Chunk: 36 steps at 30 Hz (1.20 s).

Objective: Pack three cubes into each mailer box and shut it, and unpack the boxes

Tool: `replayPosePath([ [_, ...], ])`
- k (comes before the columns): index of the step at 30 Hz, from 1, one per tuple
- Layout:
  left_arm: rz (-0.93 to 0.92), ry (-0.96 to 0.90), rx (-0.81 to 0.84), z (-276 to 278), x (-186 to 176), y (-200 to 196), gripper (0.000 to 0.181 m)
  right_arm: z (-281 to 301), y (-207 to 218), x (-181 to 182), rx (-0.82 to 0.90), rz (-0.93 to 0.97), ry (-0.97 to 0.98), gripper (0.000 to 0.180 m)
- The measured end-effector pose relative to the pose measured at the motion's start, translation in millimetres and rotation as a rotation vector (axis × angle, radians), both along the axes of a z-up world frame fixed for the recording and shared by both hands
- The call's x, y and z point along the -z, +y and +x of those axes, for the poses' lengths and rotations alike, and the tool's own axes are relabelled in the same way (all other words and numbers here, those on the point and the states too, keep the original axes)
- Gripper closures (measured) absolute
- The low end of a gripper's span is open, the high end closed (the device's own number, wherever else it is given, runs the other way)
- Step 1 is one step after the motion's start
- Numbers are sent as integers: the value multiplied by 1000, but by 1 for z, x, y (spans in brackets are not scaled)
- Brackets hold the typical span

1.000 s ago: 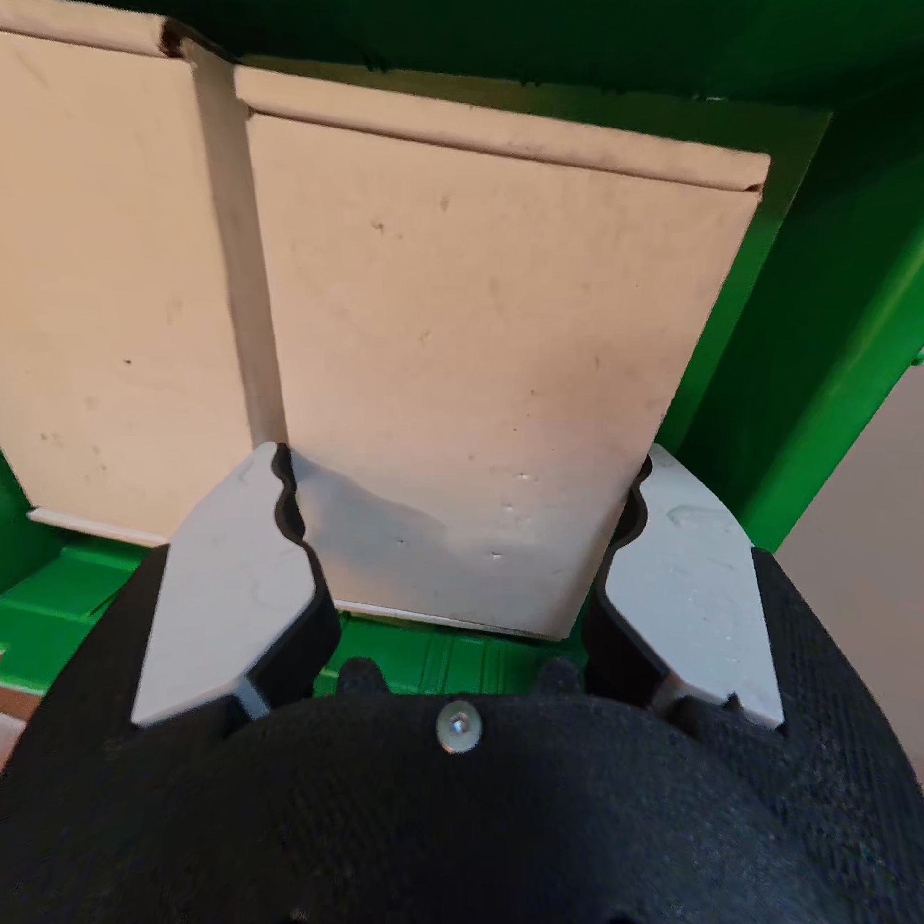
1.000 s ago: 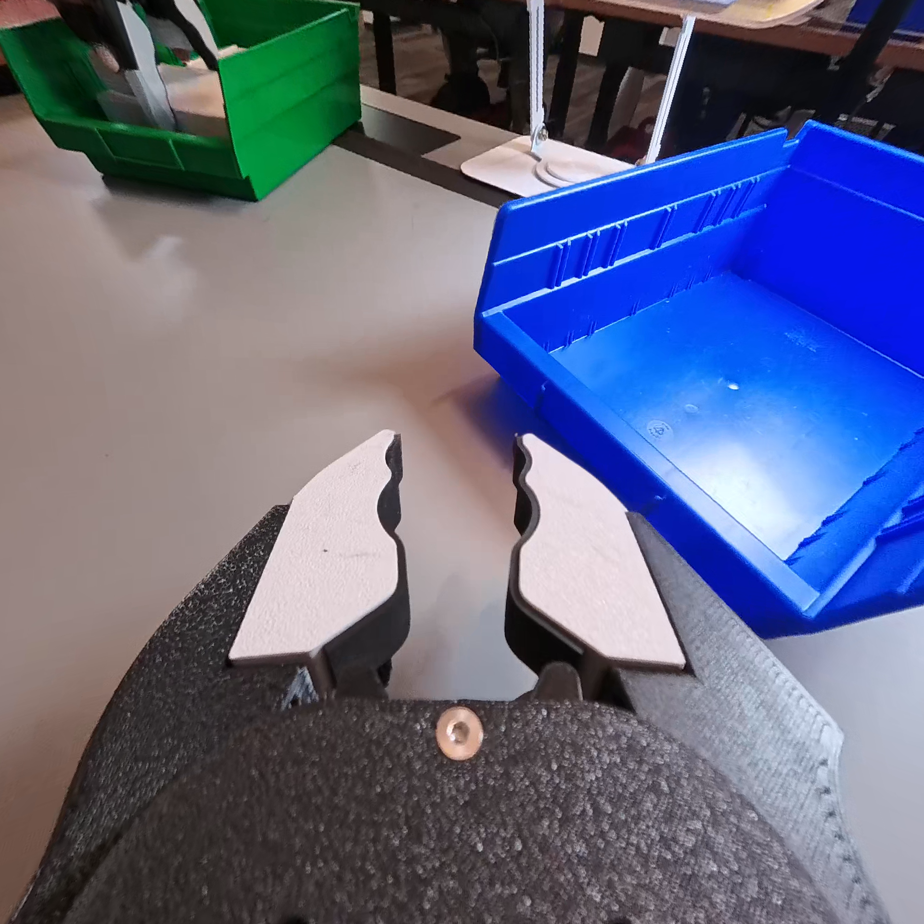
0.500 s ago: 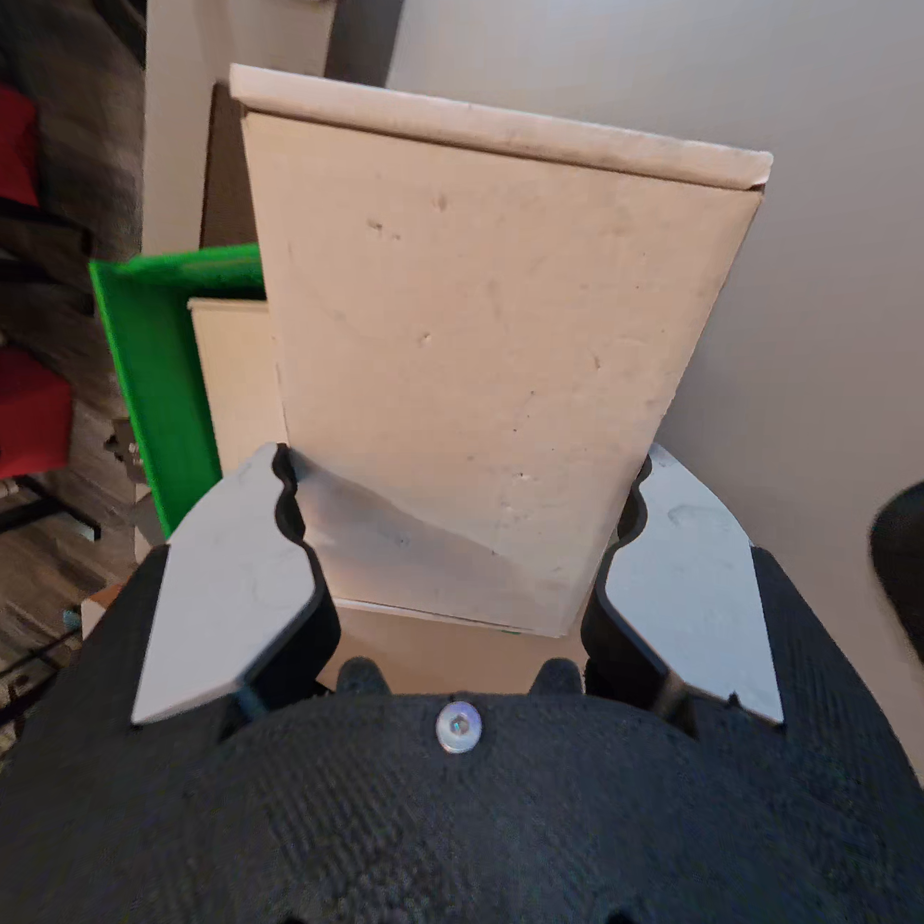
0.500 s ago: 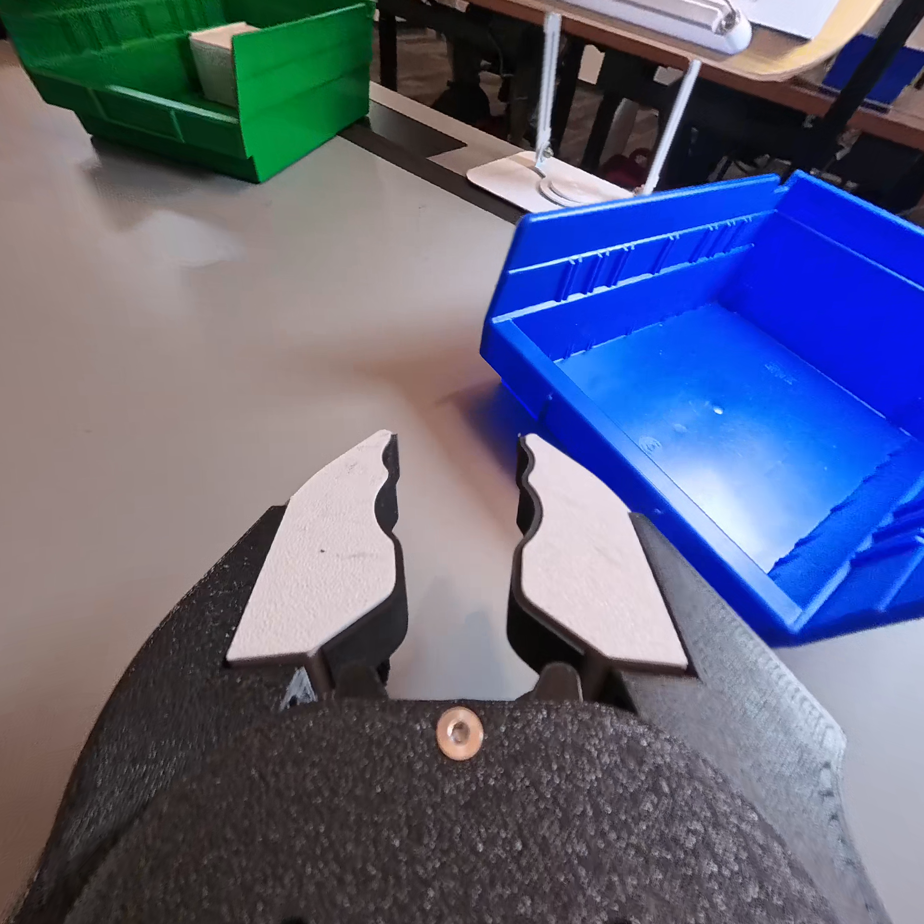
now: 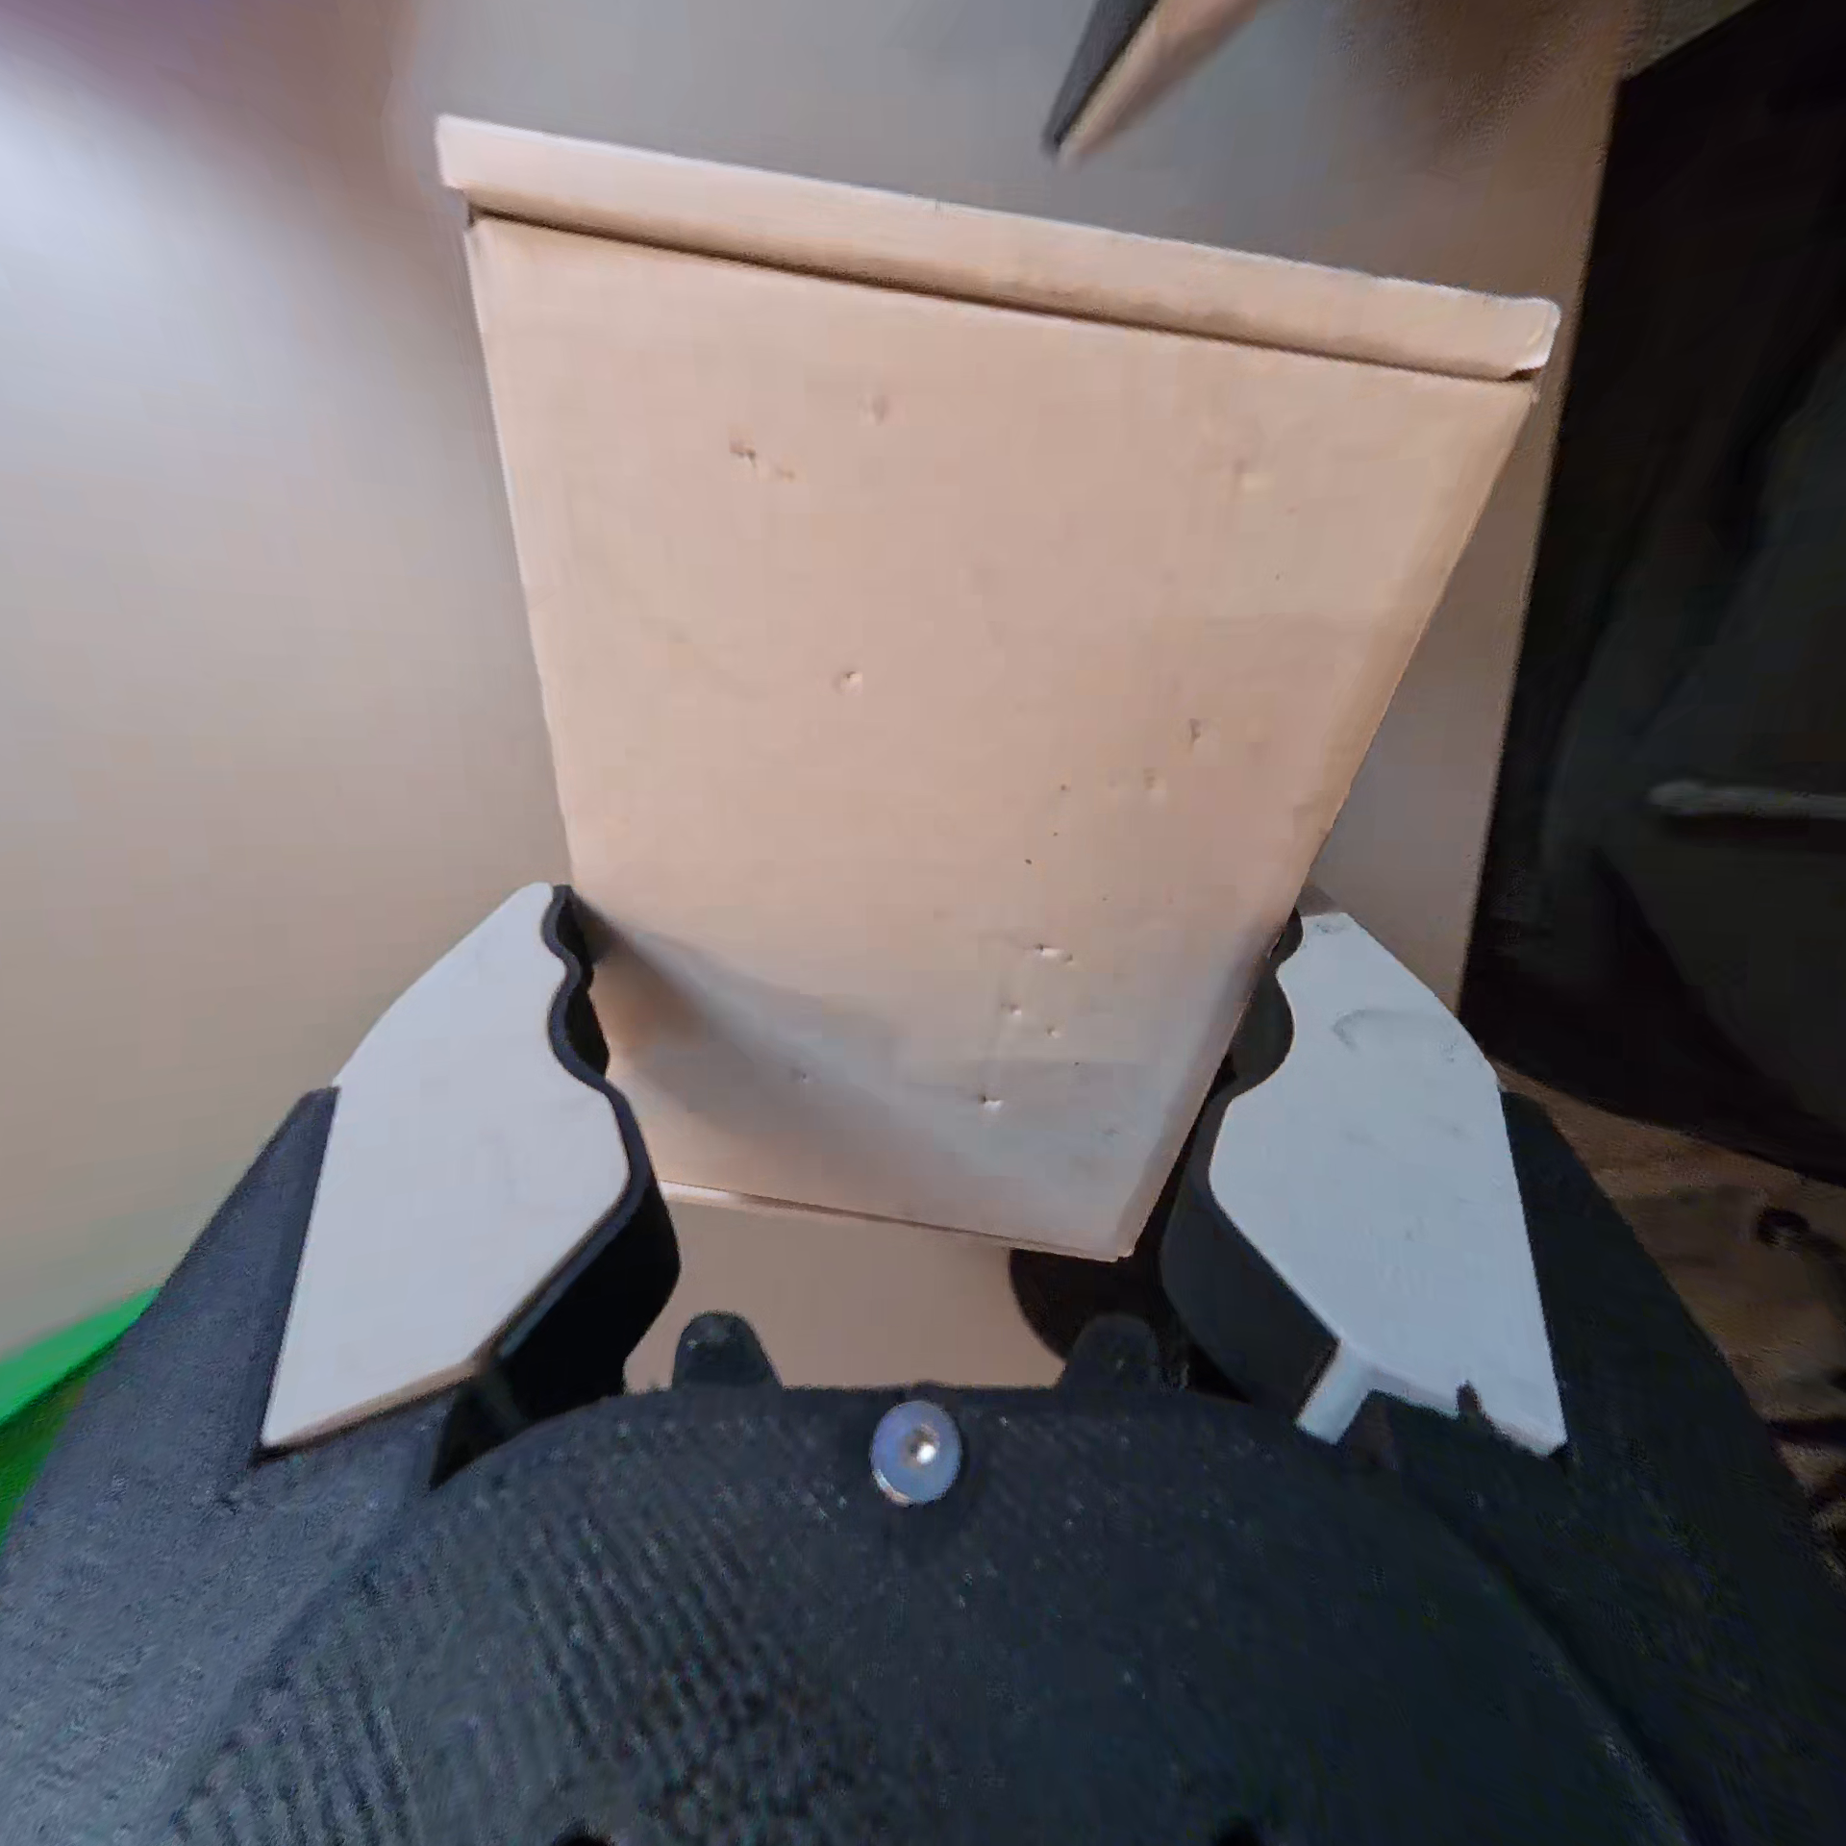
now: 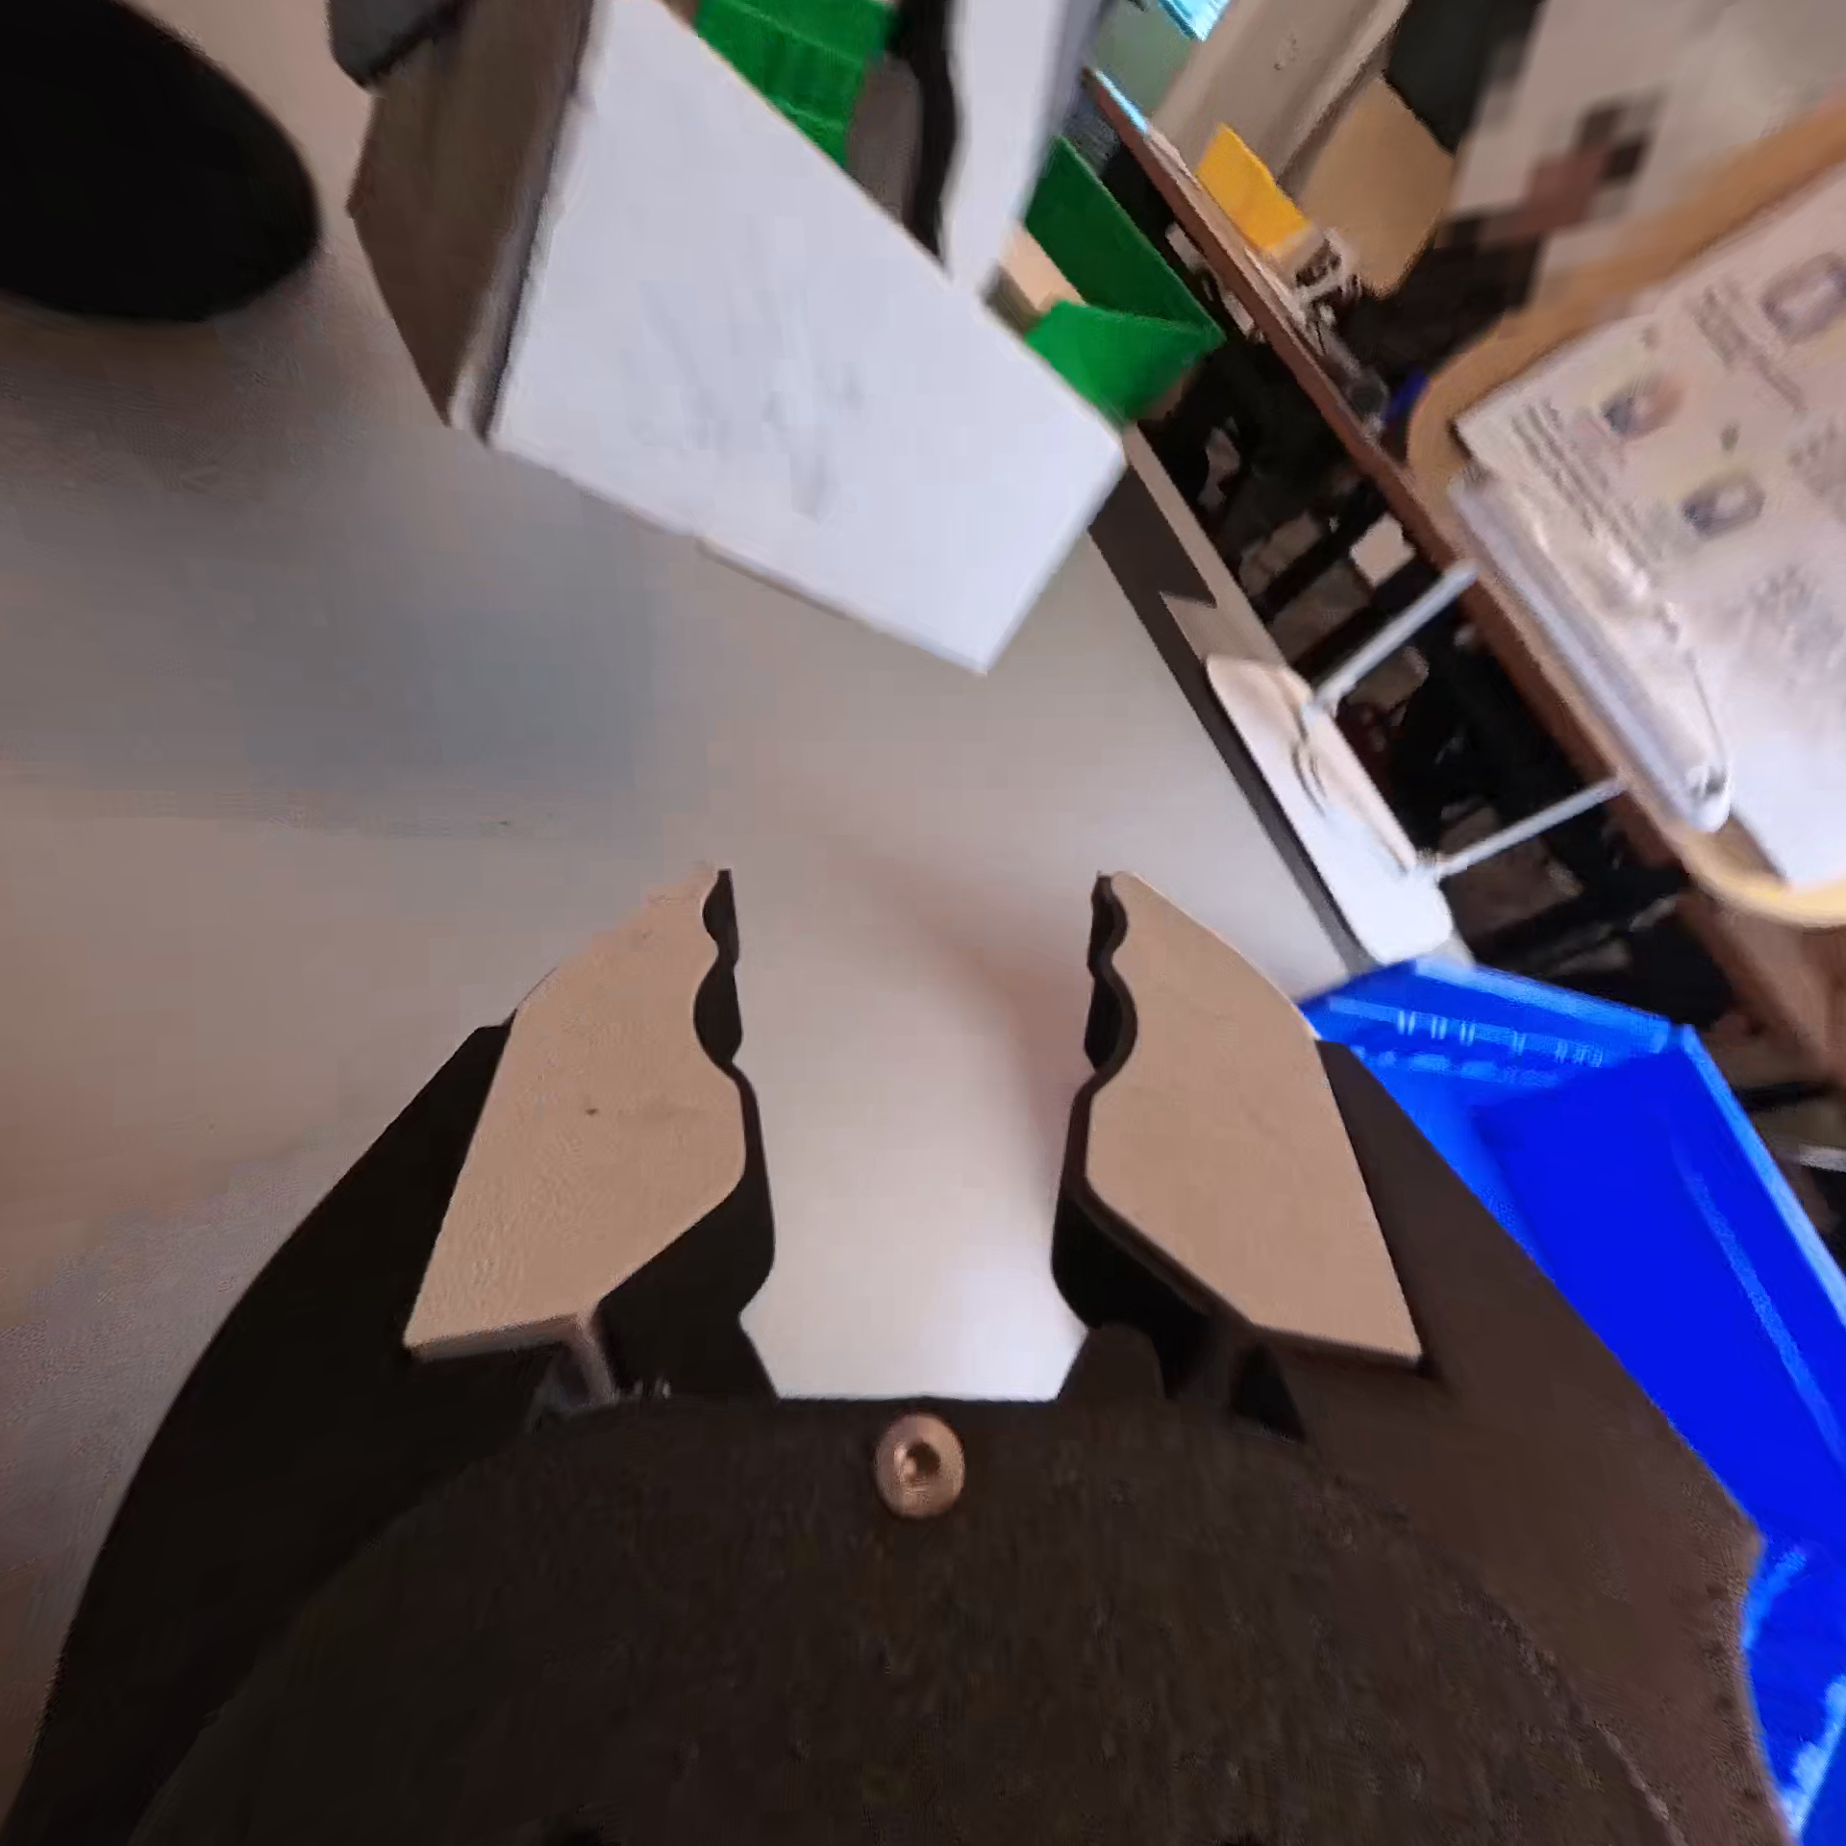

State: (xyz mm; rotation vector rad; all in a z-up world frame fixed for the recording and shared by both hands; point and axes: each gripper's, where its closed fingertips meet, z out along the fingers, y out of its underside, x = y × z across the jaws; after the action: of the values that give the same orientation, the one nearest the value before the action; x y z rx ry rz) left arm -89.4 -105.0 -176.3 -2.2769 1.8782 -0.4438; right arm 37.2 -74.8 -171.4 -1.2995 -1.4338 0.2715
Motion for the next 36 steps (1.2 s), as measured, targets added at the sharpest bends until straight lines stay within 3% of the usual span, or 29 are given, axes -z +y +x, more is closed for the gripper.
replayPosePath([
  [7, -187, -13, 49, 40, 20, -25, 56, -35, -28, -1, -126, 229, -132, 91],
  [13, -267, -61, 36, 47, 18, -33, 56, -38, -30, -18, -134, 406, -128, 95],
  [19, -248, -132, 69, 54, 18, -36, 58, -47, -47, -8, -242, 443, -214, 99],
  [25, 17, -577, 76, 68, -31, -22, 72, -28, -25, 8, -181, 73, -59, 102],
  [28, 154, -679, 50, 56, -39, -23, 72, -17, -16, 17, -143, -138, 3, 103],
  [36, 327, -704, -168, 41, 28, -4, 82, -8, -5, 33, -107, -504, 95, 103],
])
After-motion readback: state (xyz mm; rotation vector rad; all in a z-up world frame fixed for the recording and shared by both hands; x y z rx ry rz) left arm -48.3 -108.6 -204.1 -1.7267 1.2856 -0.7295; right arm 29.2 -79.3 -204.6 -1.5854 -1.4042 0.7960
